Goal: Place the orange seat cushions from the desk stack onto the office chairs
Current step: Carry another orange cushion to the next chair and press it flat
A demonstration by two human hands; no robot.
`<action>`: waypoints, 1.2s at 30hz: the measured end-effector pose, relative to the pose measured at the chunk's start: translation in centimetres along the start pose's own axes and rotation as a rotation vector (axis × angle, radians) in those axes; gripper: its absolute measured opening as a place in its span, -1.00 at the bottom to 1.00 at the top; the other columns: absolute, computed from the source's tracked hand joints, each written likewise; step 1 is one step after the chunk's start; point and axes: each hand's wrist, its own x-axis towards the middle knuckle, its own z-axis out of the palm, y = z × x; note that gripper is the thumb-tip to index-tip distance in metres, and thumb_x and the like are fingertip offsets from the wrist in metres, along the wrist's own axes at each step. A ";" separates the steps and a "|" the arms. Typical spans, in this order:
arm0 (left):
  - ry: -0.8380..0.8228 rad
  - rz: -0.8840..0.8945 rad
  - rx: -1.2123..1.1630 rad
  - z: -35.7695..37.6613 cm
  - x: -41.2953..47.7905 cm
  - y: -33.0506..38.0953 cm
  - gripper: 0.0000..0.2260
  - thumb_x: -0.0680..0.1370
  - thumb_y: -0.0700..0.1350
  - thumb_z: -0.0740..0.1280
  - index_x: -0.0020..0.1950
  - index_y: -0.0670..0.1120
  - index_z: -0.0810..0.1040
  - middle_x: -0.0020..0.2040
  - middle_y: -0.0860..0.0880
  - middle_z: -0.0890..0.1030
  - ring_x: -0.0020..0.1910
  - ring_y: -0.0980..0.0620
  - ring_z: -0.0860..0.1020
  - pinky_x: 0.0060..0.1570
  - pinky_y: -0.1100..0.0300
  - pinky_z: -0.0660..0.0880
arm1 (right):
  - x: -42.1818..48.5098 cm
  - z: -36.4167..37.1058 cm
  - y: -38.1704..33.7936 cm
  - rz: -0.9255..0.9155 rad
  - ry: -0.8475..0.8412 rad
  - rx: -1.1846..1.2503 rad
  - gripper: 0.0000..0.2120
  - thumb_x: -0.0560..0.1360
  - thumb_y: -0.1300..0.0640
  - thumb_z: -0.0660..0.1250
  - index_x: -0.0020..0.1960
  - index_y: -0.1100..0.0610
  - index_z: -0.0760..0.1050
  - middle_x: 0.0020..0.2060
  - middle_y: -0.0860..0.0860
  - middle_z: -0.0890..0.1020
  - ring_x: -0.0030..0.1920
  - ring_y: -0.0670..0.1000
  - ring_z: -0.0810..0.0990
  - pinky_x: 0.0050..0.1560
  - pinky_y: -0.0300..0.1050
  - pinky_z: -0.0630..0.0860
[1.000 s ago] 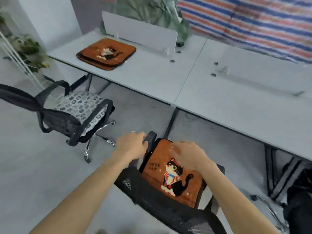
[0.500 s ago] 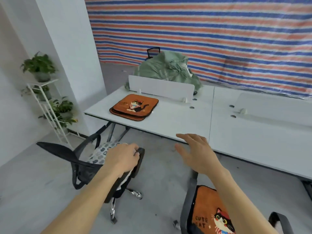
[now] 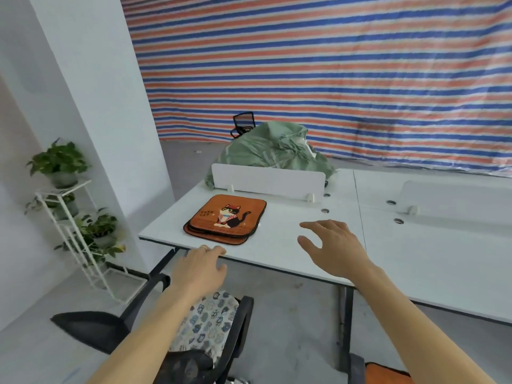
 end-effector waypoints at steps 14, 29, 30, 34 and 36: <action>-0.299 -0.032 -0.048 9.7 20.1 -0.2 -0.56 0.61 0.13 0.17 0.49 0.09 0.32 0.43 -0.03 0.43 0.35 -0.06 0.44 0.21 -0.01 0.48 | 16.9 13.3 4.3 0.189 -0.253 0.253 -0.52 0.62 -0.23 0.11 0.51 -0.19 0.31 0.50 -0.12 0.36 0.55 0.04 0.12 0.49 0.06 0.23; -0.516 0.015 -0.044 27.8 44.4 -1.8 -0.48 0.61 0.05 0.18 0.57 0.04 0.18 0.60 -0.13 0.12 0.54 -0.15 0.13 0.43 -0.14 0.20 | 31.3 31.3 18.1 0.530 -0.804 -0.033 -0.43 0.62 -0.22 0.10 0.59 -0.08 0.18 0.56 0.07 0.24 0.53 0.18 0.21 0.45 0.14 0.30; -0.505 0.017 -0.033 28.5 45.4 -2.2 -0.47 0.61 0.05 0.19 0.57 0.04 0.17 0.60 -0.13 0.11 0.55 -0.16 0.11 0.43 -0.15 0.20 | 32.1 32.0 18.6 0.546 -0.790 -0.055 -0.41 0.62 -0.23 0.09 0.60 -0.09 0.12 0.60 0.06 0.13 0.57 0.18 0.10 0.49 0.16 0.23; -0.406 0.014 0.016 31.5 50.2 -3.7 -0.43 0.61 0.06 0.21 0.59 0.04 0.11 0.61 -0.15 0.09 0.57 -0.20 0.06 0.45 -0.17 0.18 | 35.9 35.6 20.5 0.576 -0.708 -0.129 -0.31 0.60 -0.35 -0.02 0.63 -0.17 -0.18 0.62 0.00 -0.26 0.61 0.17 -0.24 0.57 0.24 -0.10; -0.393 0.005 0.017 33.0 52.1 -4.2 -0.43 0.62 0.08 0.19 0.60 0.02 0.11 0.61 -0.16 0.12 0.57 -0.19 0.08 0.46 -0.16 0.19 | 37.2 37.8 21.2 0.583 -0.667 -0.118 -0.29 0.58 -0.39 -0.07 0.61 -0.21 -0.28 0.59 -0.02 -0.36 0.59 0.17 -0.35 0.55 0.28 -0.21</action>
